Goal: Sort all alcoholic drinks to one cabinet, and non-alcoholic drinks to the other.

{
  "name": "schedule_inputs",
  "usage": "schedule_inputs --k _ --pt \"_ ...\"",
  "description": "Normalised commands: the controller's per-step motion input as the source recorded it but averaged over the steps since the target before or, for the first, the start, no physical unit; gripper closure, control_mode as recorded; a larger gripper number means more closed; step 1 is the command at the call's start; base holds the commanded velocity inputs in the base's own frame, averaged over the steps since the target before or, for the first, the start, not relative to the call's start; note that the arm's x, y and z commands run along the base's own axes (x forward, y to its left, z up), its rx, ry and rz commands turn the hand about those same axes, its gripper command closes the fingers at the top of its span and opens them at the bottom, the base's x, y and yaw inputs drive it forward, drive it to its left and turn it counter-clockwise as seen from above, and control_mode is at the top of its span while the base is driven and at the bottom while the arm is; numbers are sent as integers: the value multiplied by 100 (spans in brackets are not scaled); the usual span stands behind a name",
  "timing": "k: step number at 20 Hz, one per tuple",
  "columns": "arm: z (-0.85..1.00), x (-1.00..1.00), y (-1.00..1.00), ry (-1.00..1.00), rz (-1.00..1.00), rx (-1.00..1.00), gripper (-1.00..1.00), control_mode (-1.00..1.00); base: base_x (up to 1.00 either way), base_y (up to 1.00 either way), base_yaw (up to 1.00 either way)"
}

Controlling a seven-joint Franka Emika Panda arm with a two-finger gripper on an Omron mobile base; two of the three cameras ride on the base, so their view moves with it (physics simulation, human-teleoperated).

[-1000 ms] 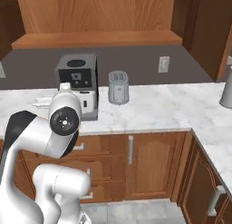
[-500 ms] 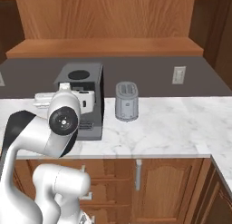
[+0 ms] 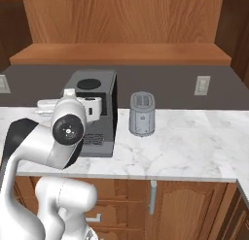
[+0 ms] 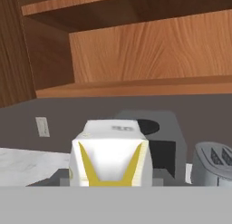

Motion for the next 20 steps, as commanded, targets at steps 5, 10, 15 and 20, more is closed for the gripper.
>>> schedule_inputs --k 5,10,15,20 --pt "0 0 0 0 0 0 100 100 18 -25 15" --pt "5 -27 0 -10 0 0 100 -100 0 -3 1" --pt "78 7 0 -21 -4 0 100 -100 0 0 0" --pt "63 79 1 -3 -1 1 100 -100 0 0 0"
